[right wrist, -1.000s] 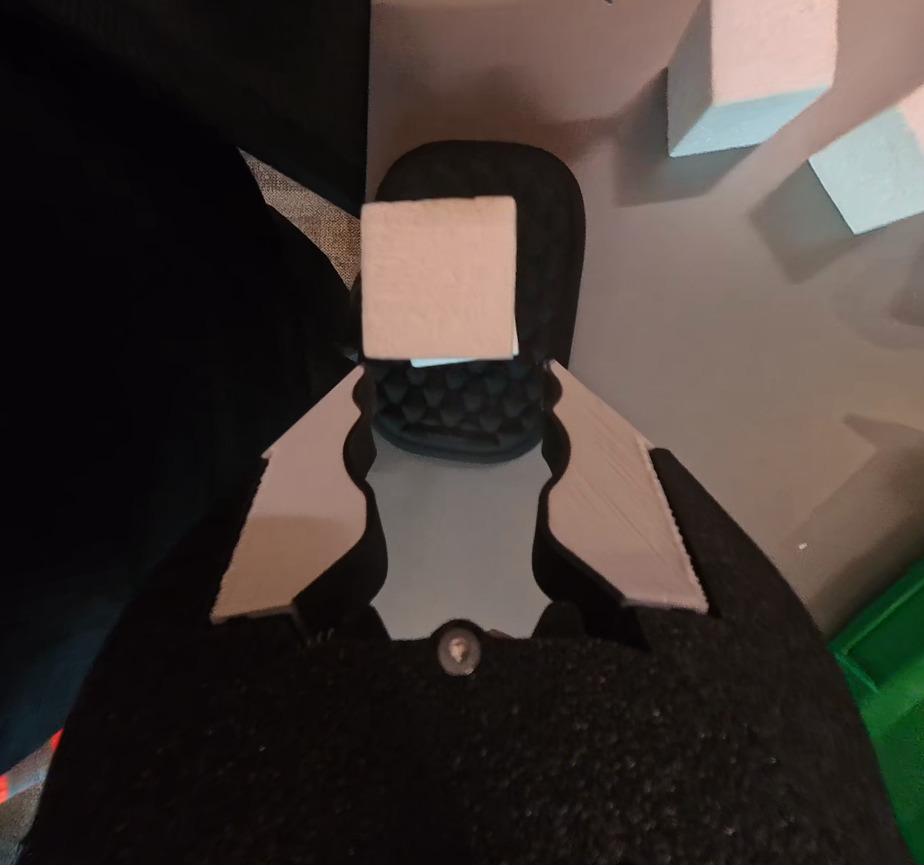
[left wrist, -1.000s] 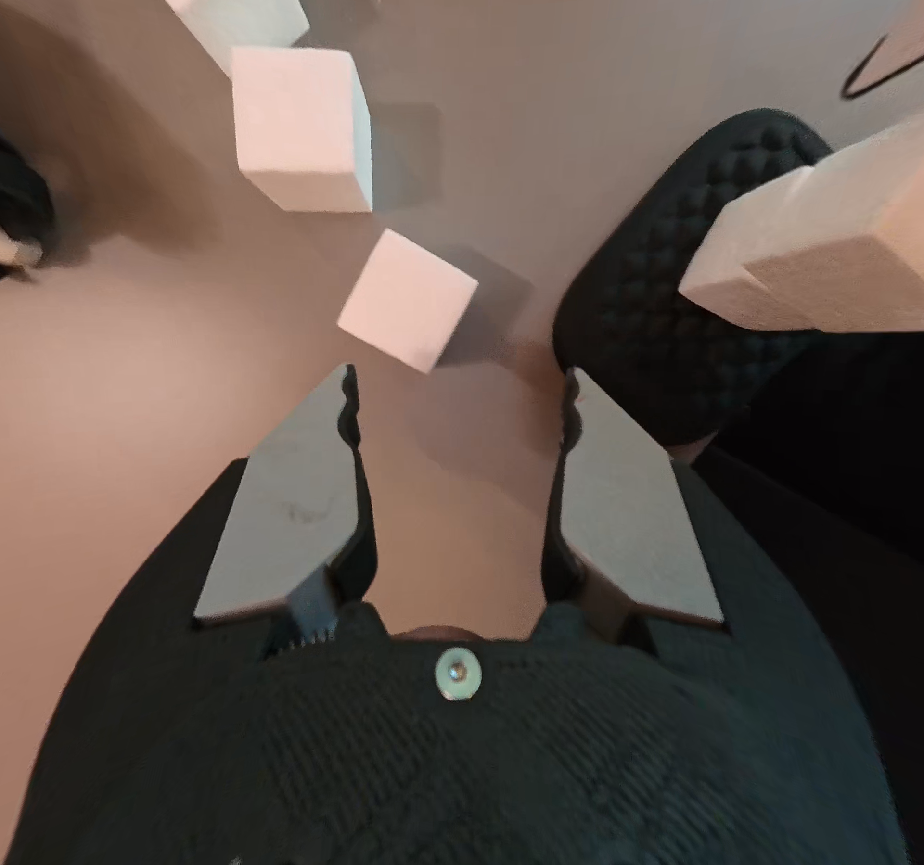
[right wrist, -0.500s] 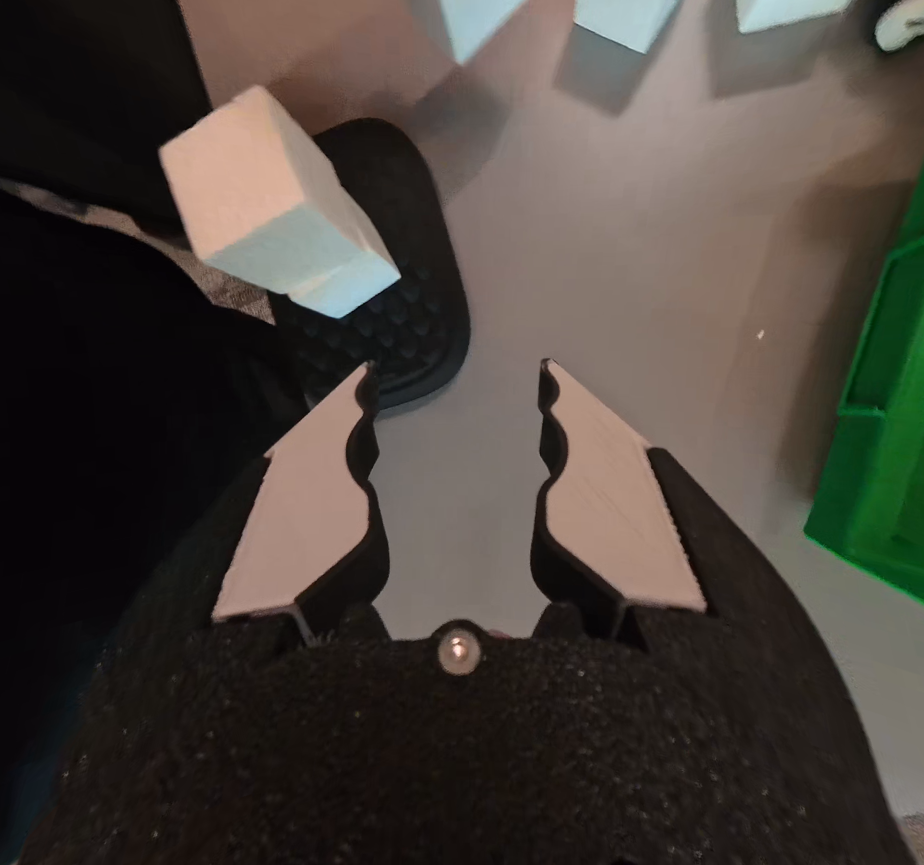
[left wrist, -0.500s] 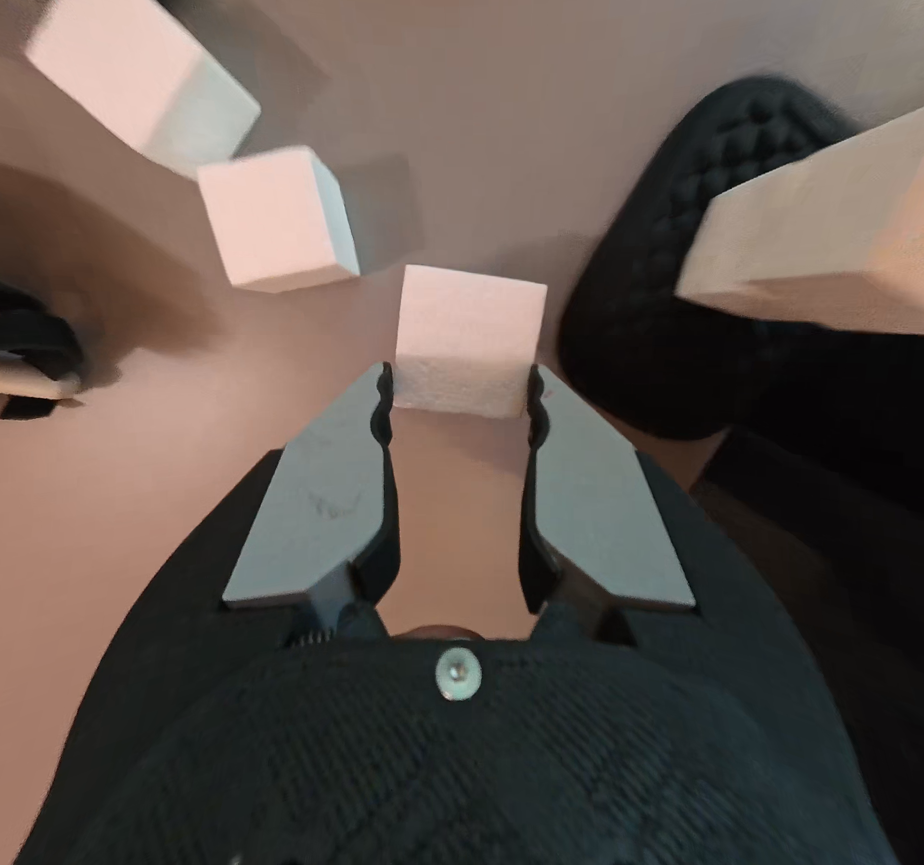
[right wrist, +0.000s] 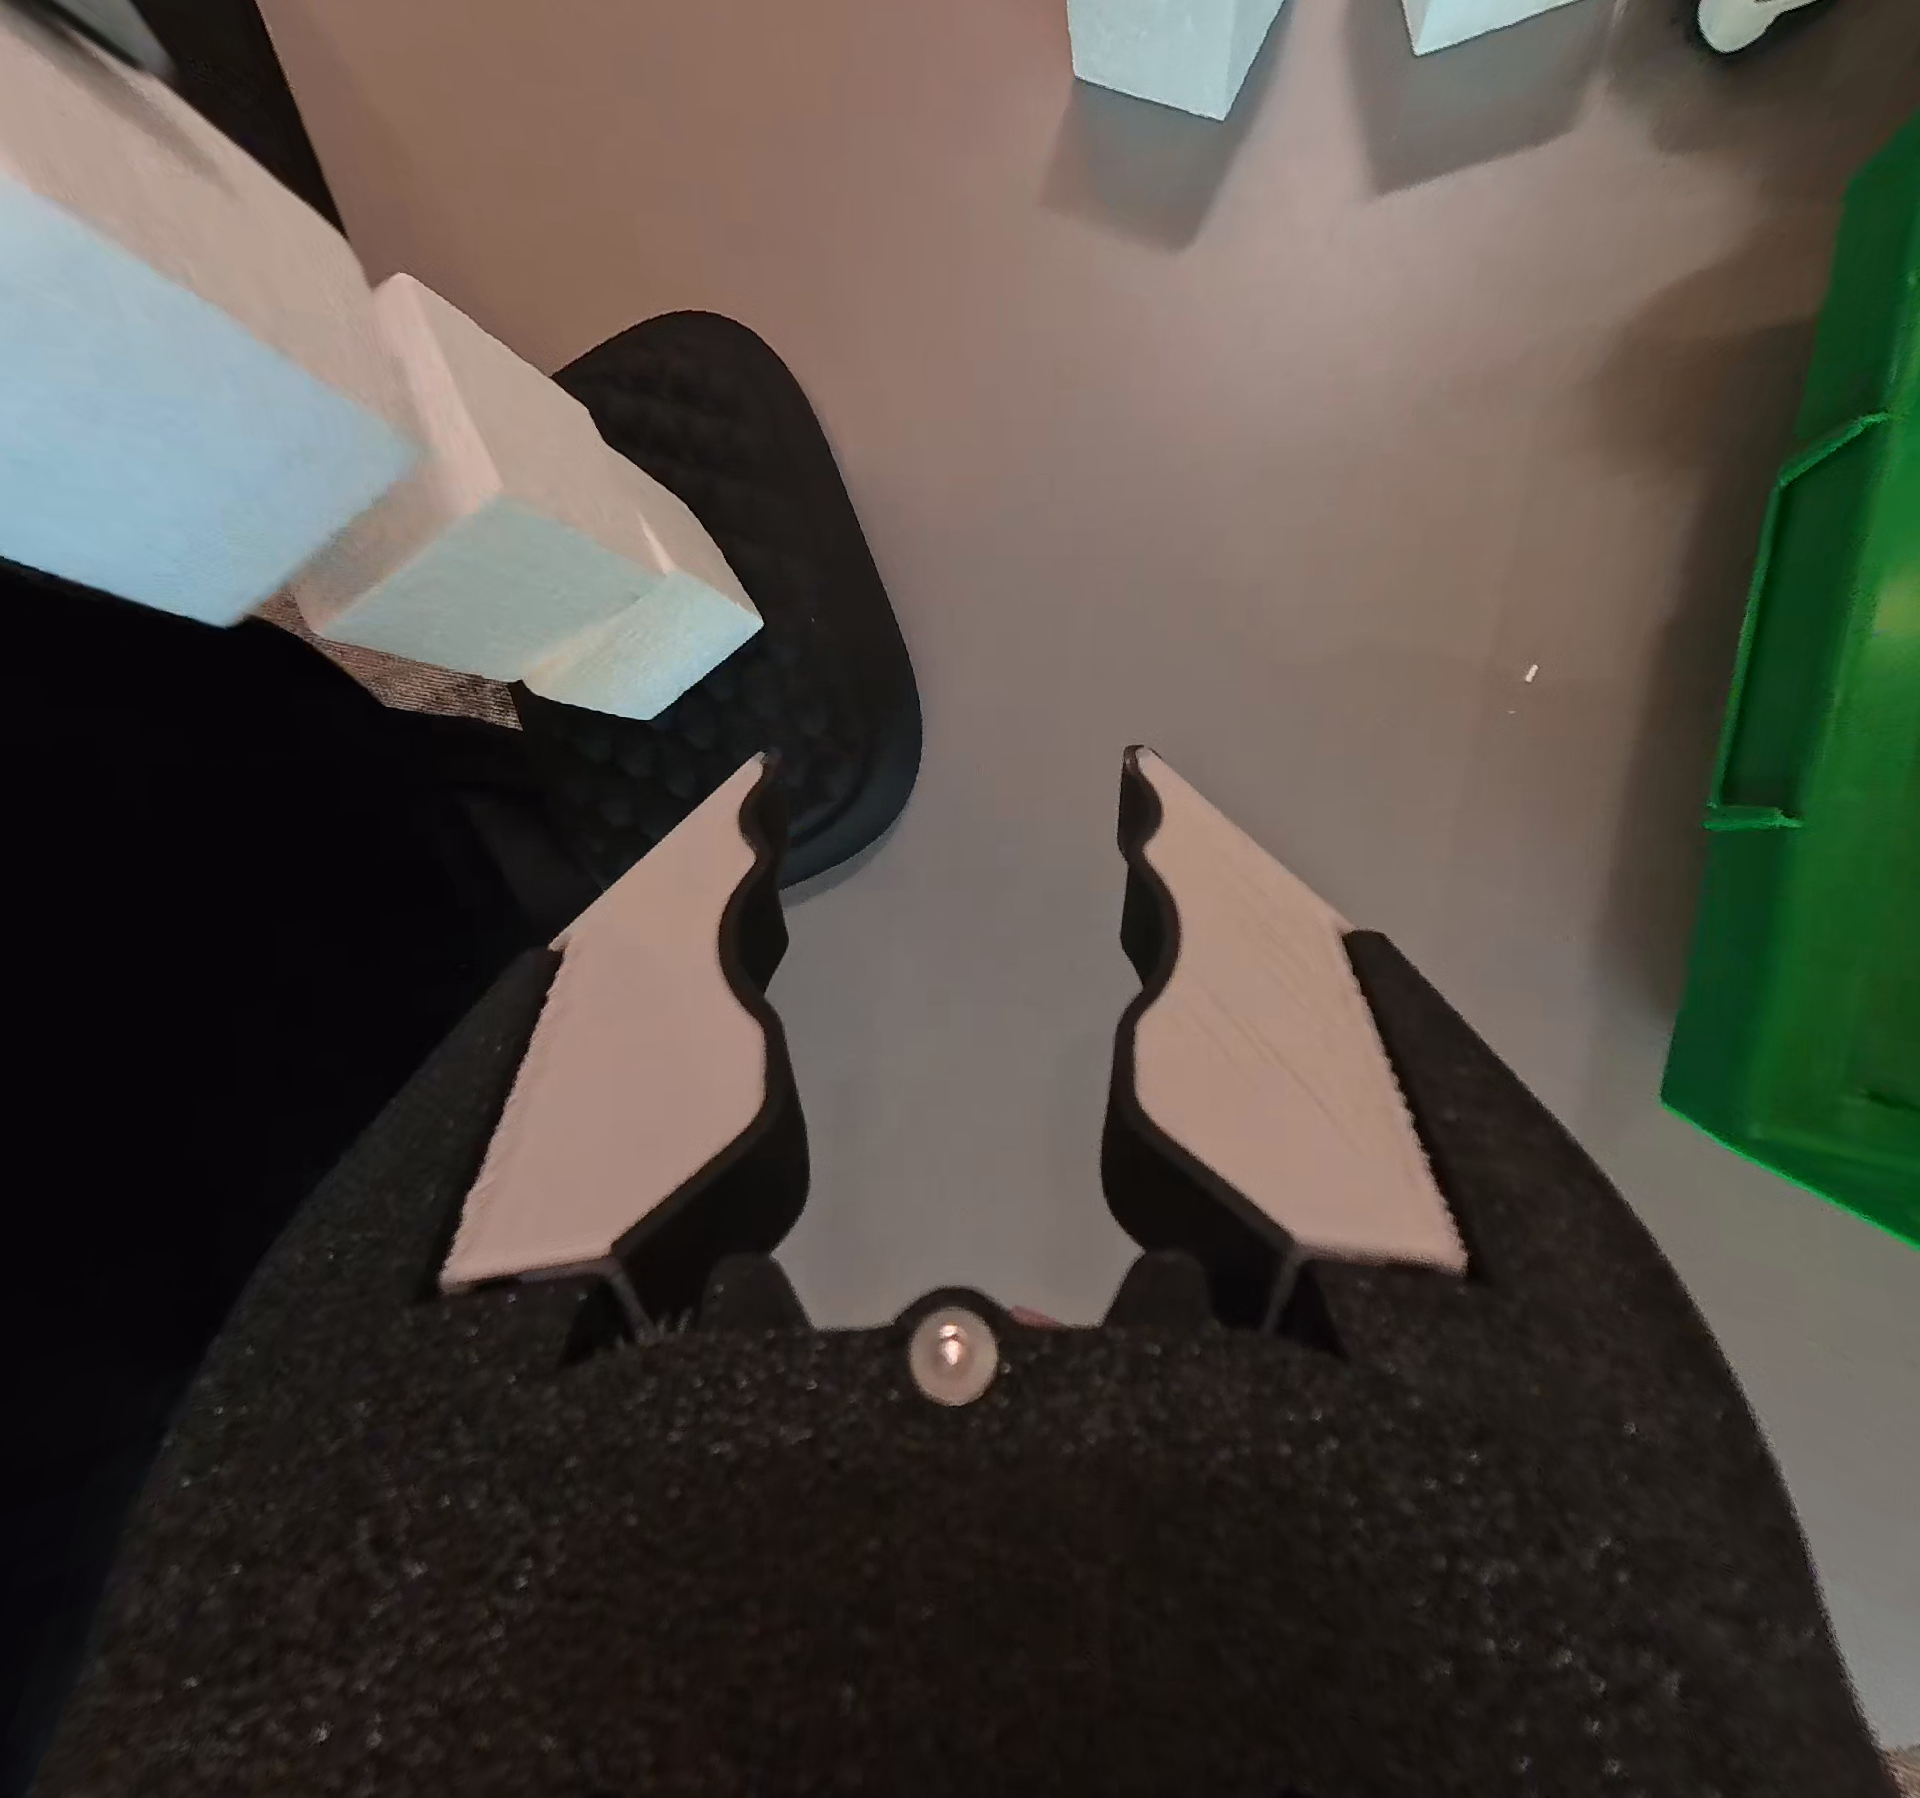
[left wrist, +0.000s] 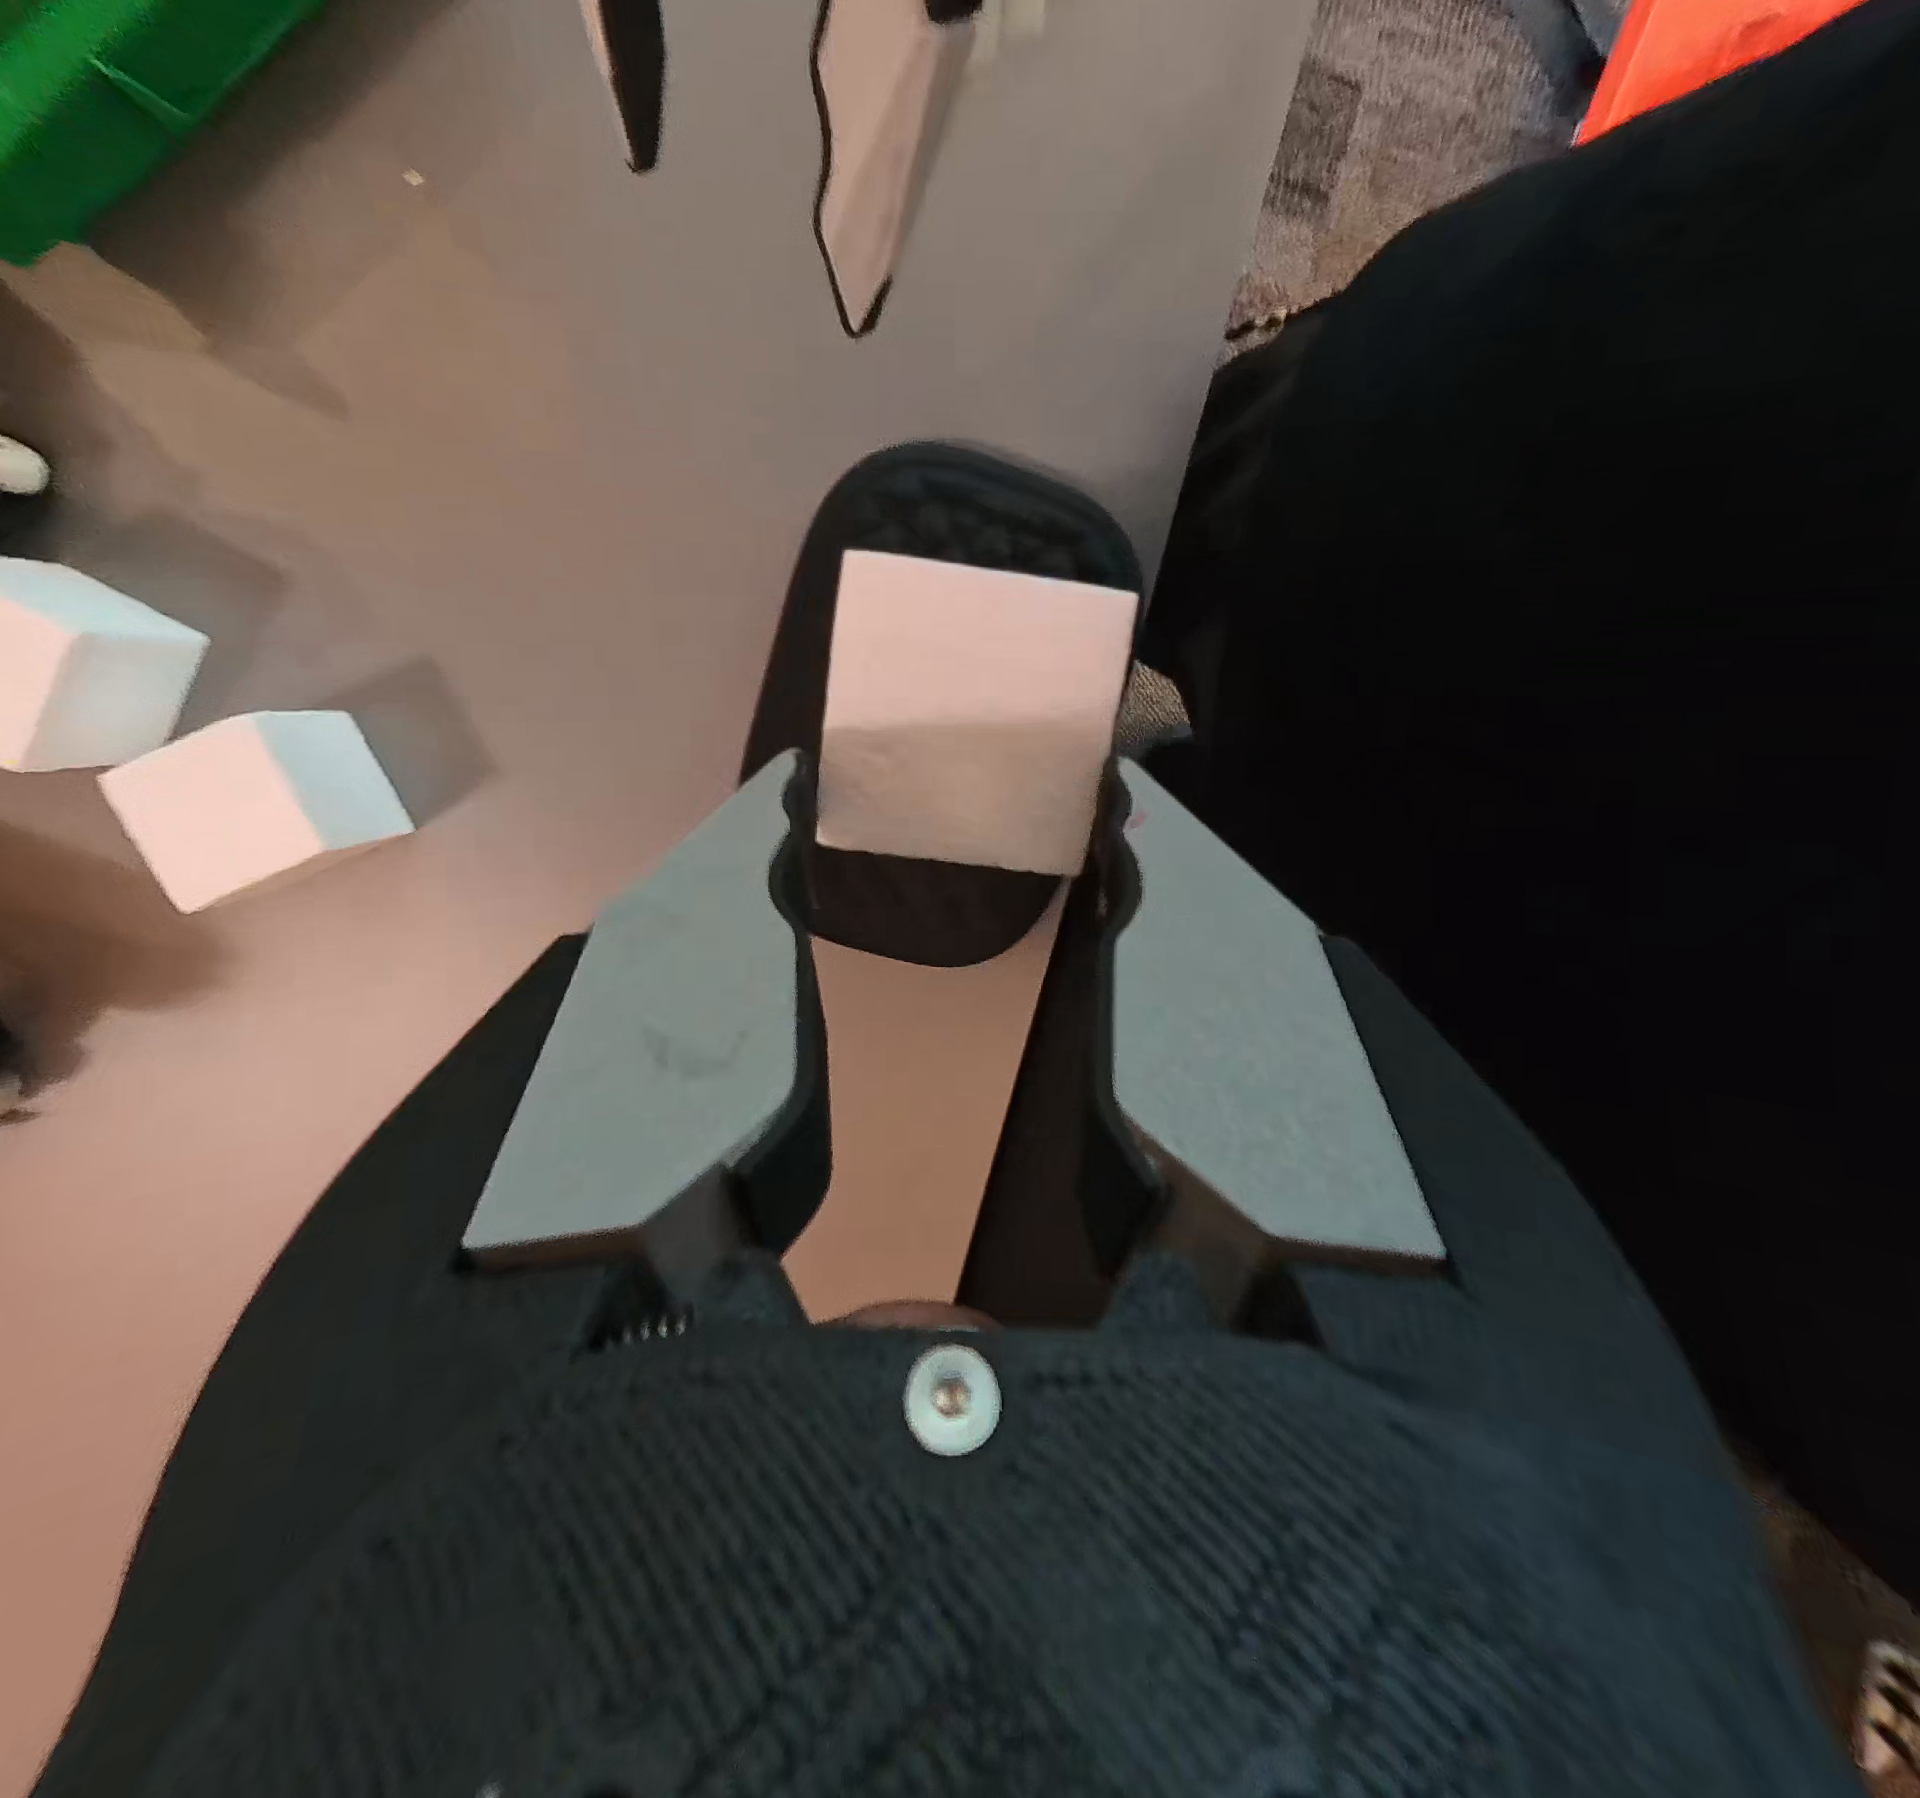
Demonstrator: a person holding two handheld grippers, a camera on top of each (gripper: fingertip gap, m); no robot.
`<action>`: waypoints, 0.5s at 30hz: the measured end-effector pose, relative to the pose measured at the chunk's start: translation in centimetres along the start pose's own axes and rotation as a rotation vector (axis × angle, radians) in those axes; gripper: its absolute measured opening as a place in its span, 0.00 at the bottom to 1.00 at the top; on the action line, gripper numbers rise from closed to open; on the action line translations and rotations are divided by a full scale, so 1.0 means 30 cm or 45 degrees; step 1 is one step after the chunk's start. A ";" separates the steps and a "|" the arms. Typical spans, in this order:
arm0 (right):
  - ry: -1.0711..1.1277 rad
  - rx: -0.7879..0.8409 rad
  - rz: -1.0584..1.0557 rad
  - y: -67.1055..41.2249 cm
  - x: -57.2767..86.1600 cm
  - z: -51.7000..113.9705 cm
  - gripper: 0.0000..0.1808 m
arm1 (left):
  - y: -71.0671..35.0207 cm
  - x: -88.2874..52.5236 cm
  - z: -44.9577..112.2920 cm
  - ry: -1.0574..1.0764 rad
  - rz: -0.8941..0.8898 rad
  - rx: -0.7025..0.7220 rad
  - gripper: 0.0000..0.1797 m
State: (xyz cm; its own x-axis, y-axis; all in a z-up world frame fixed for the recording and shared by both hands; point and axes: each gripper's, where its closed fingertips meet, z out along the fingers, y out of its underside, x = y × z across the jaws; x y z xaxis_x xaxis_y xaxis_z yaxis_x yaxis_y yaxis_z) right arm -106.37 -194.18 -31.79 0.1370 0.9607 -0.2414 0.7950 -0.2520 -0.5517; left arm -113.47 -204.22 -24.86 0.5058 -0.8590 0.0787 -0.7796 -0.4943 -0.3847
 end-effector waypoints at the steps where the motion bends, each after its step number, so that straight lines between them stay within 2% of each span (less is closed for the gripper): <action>1: 0.003 -0.001 -0.003 0.001 -0.002 0.000 0.35 | 0.011 0.005 0.018 0.001 0.002 -0.018 0.29; 5: 0.007 0.003 0.003 0.009 -0.005 -0.006 0.35 | -0.003 0.016 0.033 0.024 -0.043 0.034 0.30; 12: 0.001 0.023 0.025 0.008 -0.002 -0.005 0.35 | 0.014 0.027 0.038 0.012 -0.070 0.032 0.39; 15: -0.019 0.052 0.044 -0.036 0.005 0.018 0.36 | 0.000 0.020 0.002 -0.017 -0.109 0.089 0.40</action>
State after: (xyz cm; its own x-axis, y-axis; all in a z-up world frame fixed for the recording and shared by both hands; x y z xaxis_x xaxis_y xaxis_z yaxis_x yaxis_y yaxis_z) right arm -107.52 -193.83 -31.65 0.1546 0.9497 -0.2725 0.7651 -0.2896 -0.5751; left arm -113.12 -204.73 -24.87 0.5745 -0.8122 0.1017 -0.7060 -0.5546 -0.4404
